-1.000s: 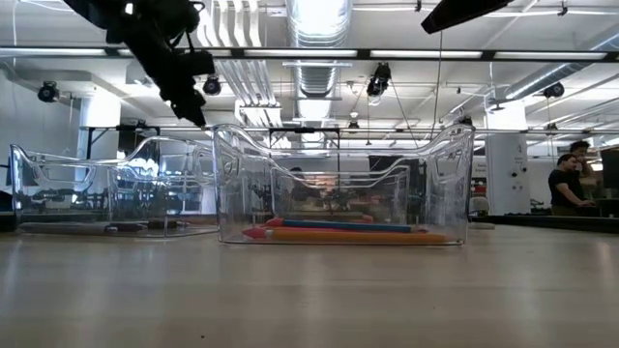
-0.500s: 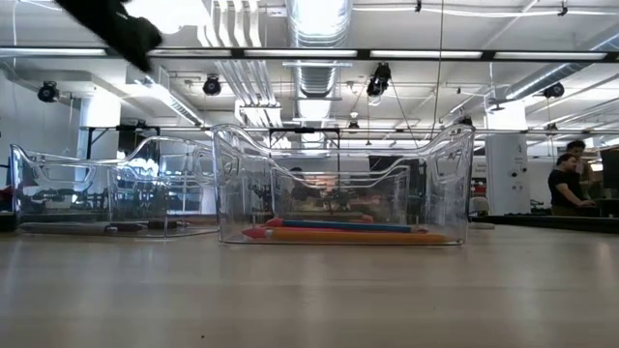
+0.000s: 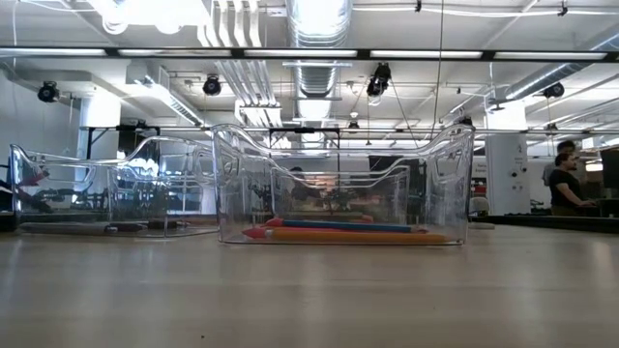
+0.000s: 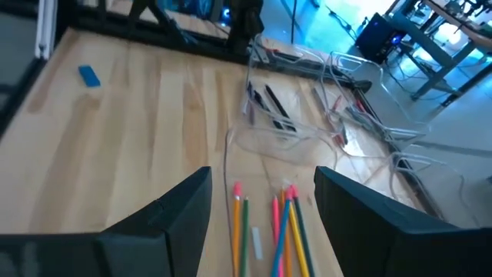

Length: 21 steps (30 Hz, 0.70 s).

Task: Sort crayons/erasers/pens/pencils in bins
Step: Put the blue eraser into the top right transparent bin

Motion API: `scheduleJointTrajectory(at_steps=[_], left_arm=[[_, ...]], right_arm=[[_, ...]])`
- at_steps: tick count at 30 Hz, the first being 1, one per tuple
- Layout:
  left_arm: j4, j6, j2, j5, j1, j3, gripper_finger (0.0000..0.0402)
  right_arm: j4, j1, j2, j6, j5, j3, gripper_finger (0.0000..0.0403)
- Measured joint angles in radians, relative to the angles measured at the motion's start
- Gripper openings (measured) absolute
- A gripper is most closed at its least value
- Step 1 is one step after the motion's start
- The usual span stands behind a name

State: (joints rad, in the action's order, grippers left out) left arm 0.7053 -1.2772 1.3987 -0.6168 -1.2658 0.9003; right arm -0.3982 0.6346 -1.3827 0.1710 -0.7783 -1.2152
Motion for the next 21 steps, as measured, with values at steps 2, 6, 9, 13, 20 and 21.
scheduleJointTrajectory(at_steps=[2,6,9,13,20,21], left_arm=[[-0.073,0.004,0.063,0.055,0.013,0.0,0.0118],[-0.193,0.007,0.167,0.171,0.046,-0.001,0.0118],[-0.284,-0.011,0.216,0.19,0.052,-0.001,0.0118],[-0.321,-0.086,0.242,0.198,0.071,0.0,0.0118],[-0.254,-0.13,0.25,0.243,0.109,-0.001,0.0118],[-0.241,-0.131,0.25,0.255,0.115,0.002,0.0118]], right_arm=[[0.016,0.0,0.0,0.019,0.0,0.0,0.0219],[0.019,0.002,0.0,0.079,0.001,0.0,0.0219],[0.017,0.007,0.0,0.122,0.024,0.0,0.0219],[0.015,0.01,0.0,0.125,0.06,0.0,0.0219],[0.014,0.009,0.0,0.12,0.064,0.003,0.0219],[0.014,0.009,0.0,0.119,0.064,0.004,0.0219]])
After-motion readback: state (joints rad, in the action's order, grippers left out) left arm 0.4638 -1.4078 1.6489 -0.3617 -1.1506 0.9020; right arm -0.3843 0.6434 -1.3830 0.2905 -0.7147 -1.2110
